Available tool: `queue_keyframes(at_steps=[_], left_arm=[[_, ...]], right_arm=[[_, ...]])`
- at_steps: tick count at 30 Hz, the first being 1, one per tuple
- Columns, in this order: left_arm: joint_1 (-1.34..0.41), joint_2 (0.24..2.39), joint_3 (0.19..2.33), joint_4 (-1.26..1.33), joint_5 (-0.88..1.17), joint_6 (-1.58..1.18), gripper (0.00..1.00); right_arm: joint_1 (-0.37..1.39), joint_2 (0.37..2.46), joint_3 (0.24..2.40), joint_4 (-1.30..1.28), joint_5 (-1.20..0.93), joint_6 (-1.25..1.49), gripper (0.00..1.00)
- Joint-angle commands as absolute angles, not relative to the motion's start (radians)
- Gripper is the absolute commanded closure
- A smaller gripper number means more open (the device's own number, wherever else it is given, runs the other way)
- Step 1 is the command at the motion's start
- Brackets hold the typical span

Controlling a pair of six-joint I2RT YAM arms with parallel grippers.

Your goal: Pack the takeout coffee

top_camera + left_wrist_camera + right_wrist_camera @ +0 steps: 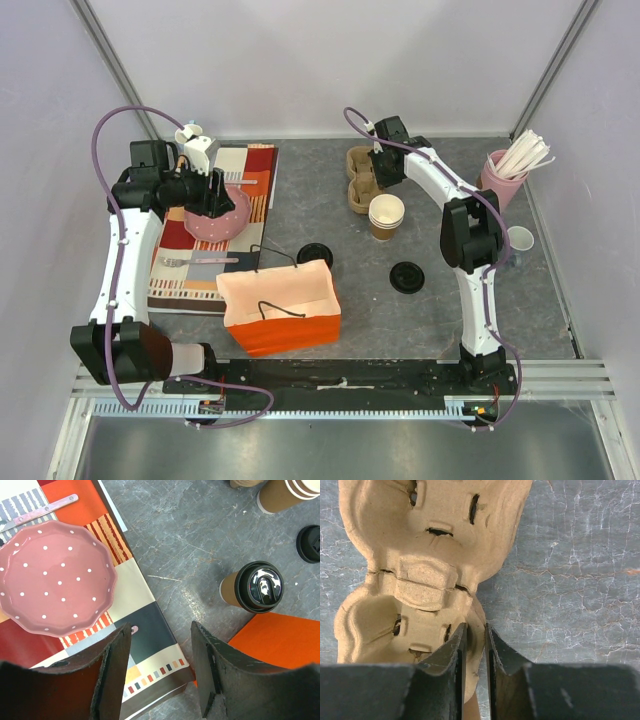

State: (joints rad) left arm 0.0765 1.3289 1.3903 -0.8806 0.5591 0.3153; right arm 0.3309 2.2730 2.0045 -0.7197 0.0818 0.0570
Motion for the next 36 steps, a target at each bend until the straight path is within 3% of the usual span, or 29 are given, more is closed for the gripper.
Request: queue_keyframes(at_steps=[1, 9, 19, 25, 36], left_arm=[[0.075, 1.33, 1.431, -0.857, 0.589, 0.327, 0.42], [0.075, 1.327, 1.434, -0.858, 0.598, 0.328, 0.42], [0.075, 1.319, 1.428, -0.858, 0.601, 0.337, 0.42], [0.075, 1.321, 1.428, -0.857, 0.603, 0.339, 0.42], [0.075, 1.319, 1.428, -0.857, 0.614, 0.344, 0.42]], right_arm=[[0.336, 2.238, 2.025, -0.704, 0.107, 0.025, 0.78], [0.342, 2.169, 2.01, -0.673, 0.115, 0.011, 0.85], [0.342, 2.174, 2.011, -0.666, 0.117, 0.006, 0.77], [0.342, 2.177, 2.025, -0.663, 0.115, 0.008, 0.79], [0.342, 2.215, 2.033, -0.65, 0.124, -0.021, 0.69]])
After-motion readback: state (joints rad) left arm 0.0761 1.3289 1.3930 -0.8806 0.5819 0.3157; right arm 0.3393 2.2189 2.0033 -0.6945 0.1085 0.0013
